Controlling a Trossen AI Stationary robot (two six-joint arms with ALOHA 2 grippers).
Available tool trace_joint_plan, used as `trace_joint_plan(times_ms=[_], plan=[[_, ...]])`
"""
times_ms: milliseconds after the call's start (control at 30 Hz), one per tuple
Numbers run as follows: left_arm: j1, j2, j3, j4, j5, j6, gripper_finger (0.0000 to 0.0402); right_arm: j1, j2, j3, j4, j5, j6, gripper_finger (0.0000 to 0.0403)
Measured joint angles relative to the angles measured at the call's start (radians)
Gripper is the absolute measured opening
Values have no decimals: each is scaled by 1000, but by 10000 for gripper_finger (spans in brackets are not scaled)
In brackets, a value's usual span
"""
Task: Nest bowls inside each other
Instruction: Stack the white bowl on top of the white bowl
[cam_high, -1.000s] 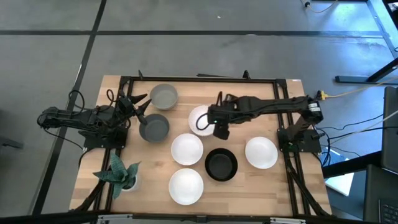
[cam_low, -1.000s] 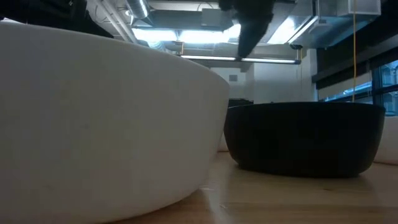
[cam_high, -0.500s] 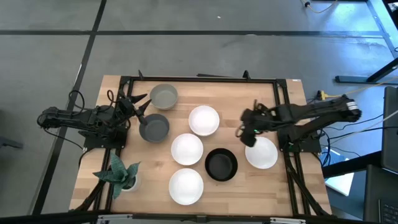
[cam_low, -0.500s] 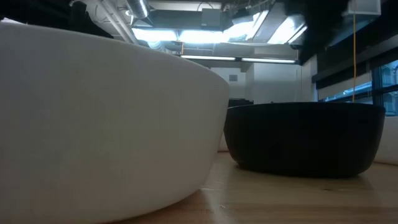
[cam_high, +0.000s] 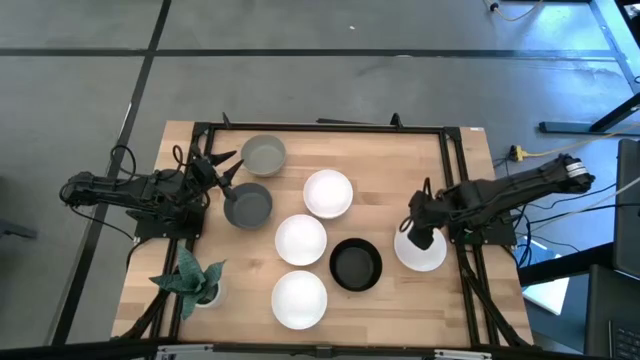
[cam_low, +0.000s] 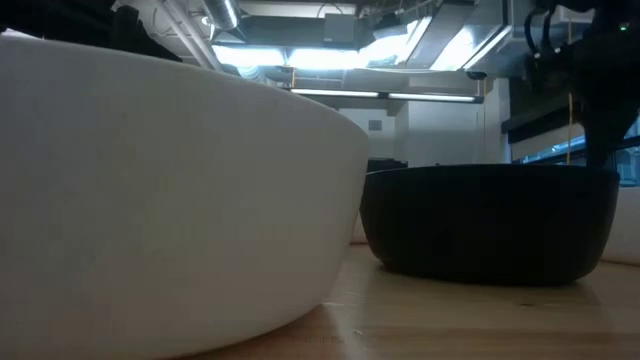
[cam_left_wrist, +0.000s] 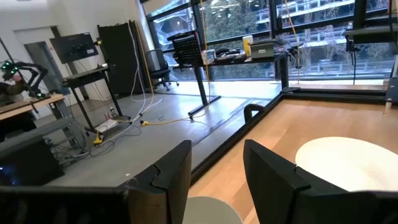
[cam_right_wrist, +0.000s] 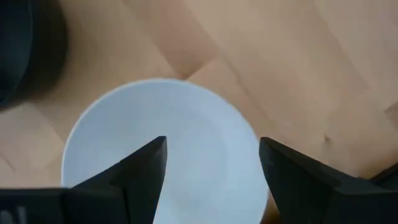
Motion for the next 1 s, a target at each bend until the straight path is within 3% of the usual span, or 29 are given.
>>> trace_joint_plan(times_ms=[533,667,833,1000], plan=[[0,0,0,0,0,0,141,0,73,-69,-72,-23,124,257],[0,0,0,0,0,-1,141,0,89,-91,-49,-71,134,252],[0,0,0,0,0,-1,141,0,102,-128,5,-121,141,215],[0,0,0,0,0,-2,141,0,103,-140,24,-126,157,147]])
